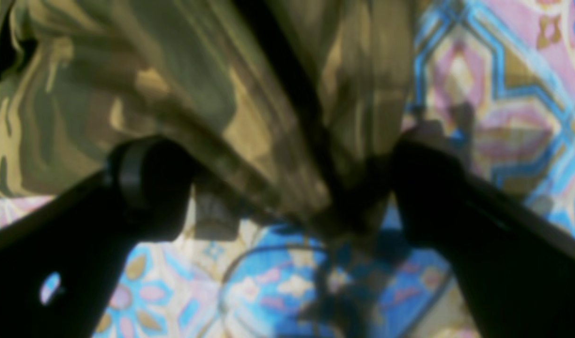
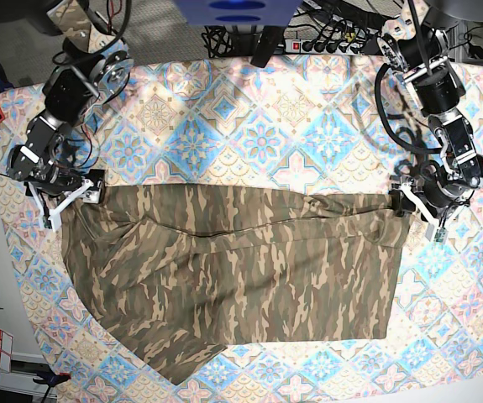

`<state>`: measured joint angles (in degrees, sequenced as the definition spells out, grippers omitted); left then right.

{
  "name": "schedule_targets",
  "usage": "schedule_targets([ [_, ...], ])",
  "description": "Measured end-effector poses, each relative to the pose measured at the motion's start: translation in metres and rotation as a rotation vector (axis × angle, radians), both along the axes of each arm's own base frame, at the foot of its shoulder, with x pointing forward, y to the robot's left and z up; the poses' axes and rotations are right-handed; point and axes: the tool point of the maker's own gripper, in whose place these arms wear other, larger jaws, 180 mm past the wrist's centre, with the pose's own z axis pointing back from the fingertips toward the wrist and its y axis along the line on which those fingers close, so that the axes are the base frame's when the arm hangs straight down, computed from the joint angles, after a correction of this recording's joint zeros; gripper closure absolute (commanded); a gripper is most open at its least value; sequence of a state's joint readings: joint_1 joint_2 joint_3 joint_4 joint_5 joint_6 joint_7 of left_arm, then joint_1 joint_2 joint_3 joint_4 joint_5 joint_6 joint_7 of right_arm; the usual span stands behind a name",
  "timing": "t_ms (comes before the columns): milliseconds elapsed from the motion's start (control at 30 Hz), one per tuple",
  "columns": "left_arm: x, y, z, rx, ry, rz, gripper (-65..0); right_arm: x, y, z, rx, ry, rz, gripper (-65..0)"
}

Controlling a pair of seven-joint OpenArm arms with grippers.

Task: Fold the T-shirt properly
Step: 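Grasp the folded edge again with both grippers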

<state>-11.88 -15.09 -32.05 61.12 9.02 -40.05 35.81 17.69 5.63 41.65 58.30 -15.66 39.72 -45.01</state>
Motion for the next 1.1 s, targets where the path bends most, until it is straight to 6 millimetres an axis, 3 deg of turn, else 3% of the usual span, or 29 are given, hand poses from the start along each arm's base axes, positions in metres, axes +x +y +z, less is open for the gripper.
schedule_targets([
  [167,0.001,-0.006,-0.002,0.01,0.01,-0.028,-36.1,0.02,-0.006,0.007,0.026,-0.007,0.002,-65.0],
  [333,0.003,-0.016,-0.003,0.007,0.015,-0.063,-36.2,0.024,-0.007,0.002,0.059,0.003,0.002,-65.0],
  [500,0.006,-0.008,0.0,0.023,0.022,-0.053,-36.7,0.032,-0.001,-0.001,0.09,-0.048,-0.011,-65.0],
  [733,0.044,0.01,0.01,-0.046,0.069,-0.015,-36.8,0.035,0.001,-0.001,0.104,-0.066,-0.016,-65.0],
  [933,0.026,-0.007,-0.025,-0.095,0.208,-0.039,-36.8,0.035,0.001,-0.001,0.102,-0.067,-0.014,-65.0],
  [1100,0.029,-0.014,-0.03,-0.168,0.188,-0.013,-36.8,0.035,0.001,-0.001,0.102,-0.067,-0.013,-65.0],
])
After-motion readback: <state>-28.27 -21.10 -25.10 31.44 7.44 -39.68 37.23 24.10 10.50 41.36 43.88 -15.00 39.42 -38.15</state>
